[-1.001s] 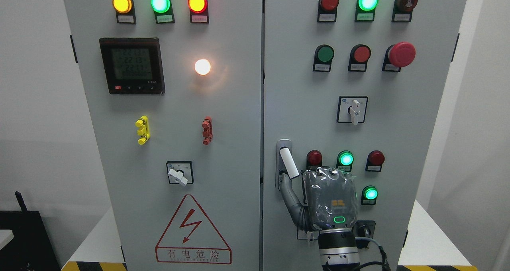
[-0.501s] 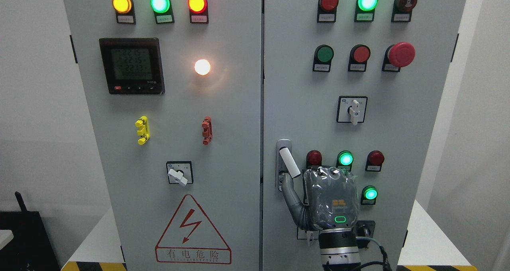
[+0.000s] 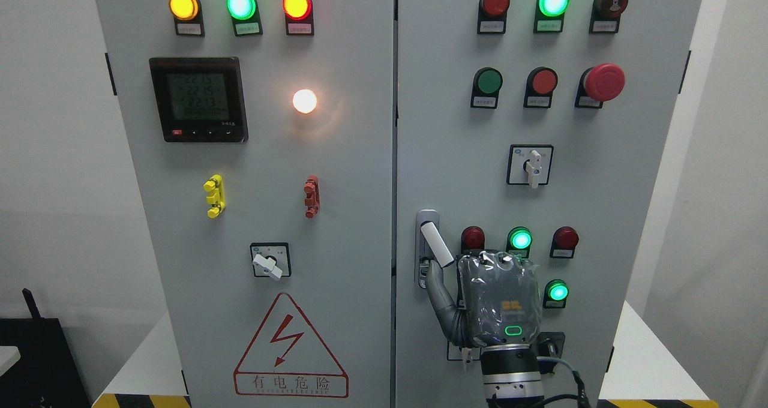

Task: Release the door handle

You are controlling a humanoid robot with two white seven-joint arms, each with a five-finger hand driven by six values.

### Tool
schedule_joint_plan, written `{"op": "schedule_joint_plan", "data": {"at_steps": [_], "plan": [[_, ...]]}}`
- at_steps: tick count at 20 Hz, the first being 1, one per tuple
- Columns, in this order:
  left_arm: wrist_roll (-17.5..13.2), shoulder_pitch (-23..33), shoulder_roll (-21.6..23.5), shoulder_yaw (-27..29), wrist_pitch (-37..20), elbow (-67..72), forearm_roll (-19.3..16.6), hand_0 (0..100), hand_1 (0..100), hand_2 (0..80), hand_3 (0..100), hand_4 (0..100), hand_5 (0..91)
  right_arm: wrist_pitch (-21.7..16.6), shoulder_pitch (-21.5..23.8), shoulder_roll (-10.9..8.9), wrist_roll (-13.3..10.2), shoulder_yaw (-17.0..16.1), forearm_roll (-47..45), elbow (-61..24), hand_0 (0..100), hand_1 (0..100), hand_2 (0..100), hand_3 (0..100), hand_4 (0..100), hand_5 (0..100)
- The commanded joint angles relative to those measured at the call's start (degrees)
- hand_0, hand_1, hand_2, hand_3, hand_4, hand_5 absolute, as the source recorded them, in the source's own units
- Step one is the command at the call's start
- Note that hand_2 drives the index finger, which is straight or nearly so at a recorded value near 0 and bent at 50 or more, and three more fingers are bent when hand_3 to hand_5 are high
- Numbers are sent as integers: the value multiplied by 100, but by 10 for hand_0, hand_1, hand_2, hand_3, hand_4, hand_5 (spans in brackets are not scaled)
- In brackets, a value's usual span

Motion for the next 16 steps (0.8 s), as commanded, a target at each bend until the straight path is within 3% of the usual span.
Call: {"op": "schedule_joint_plan", "data": {"at_steps": [1,16], "plan": [[5,176,0,0,-3,-176,0,120,389,0,0,0,0,53,5,-20,8,-16,0,-59,655,49,1000,1000,1000,965],[5,176,0,0,-3,-176,0,120,389,0,0,0,0,158,5,-46,16,-7,0,-76,659,51,1000,1000,1000,965]]}}
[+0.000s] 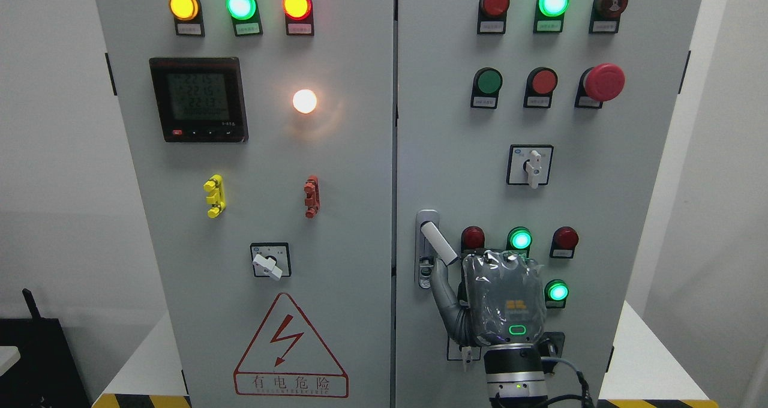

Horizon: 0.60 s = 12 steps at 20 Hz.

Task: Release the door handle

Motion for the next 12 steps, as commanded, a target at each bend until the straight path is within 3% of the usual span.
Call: {"op": "schedule_joint_plan", "data": {"at_steps": [1,12], "plan": [[5,176,0,0,-3,-176,0,120,389,0,0,0,0,28,-1,-24,6,-1,0,-20,659,51,1000,1000,1000,965],[5,176,0,0,-3,-176,0,120,389,0,0,0,0,37,-1,-42,-3,-9,0,-20,664,50,1000,1000,1000,964]]}}
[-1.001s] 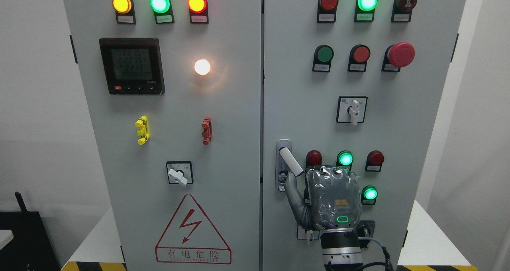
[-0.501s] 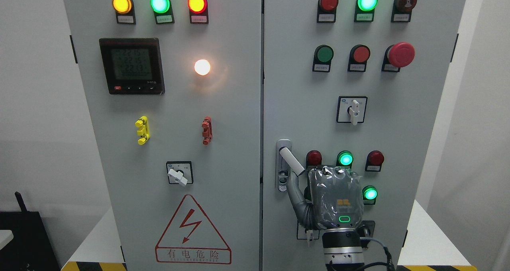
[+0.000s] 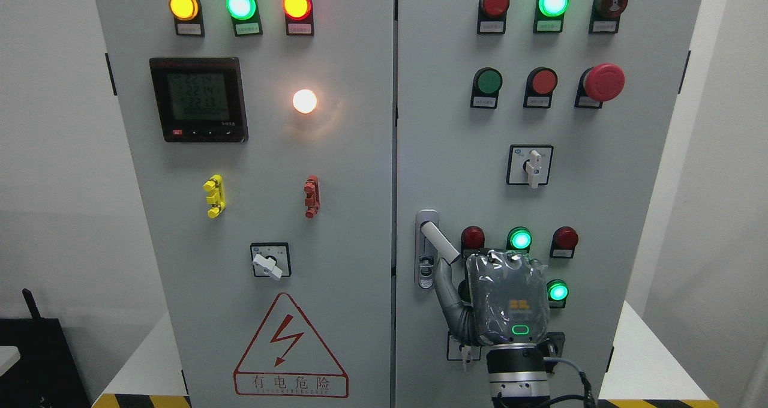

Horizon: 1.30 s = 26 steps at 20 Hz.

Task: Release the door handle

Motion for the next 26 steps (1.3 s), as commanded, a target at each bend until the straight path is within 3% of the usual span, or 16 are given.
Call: {"op": "schedule_joint_plan", "data": {"at_steps": [1,26], "plan": [[5,176,0,0,-3,-176,0,120,389,0,0,0,0,4,-3,-21,-5,-4,0,-7,665,50,1000,1000,1000,964],[5,176,0,0,-3,-176,0,120,389,0,0,0,0,162,-56,-30,4,-13,-9,-7,673,47,1000,1000,1000,967]]}}
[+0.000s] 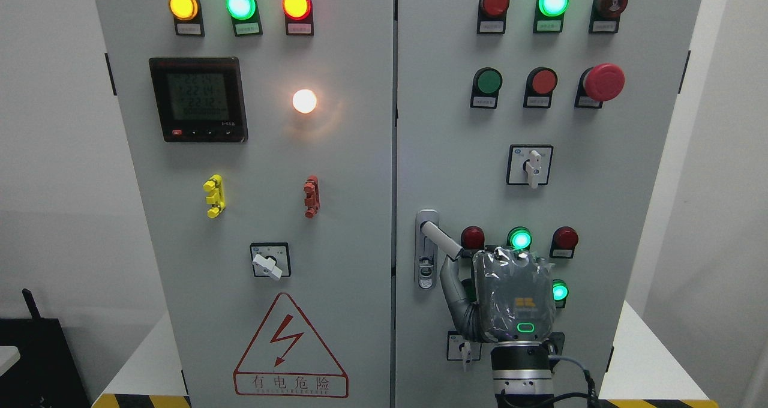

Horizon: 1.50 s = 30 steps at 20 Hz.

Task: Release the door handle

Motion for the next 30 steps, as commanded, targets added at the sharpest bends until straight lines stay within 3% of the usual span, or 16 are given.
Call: {"op": "schedule_joint_plan", "data": {"at_steps": [1,30], "plan": [[5,176,0,0,-2,-176,0,120,389,0,0,0,0,3,-10,-13,-7,-9,2,6,673,47,1000,1000,1000,967],[5,176,0,0,-2,-176,0,120,389,0,0,0,0,3,-97,-66,-7,-96,-16,6,678,43,1000,1000,1000,968]]}}
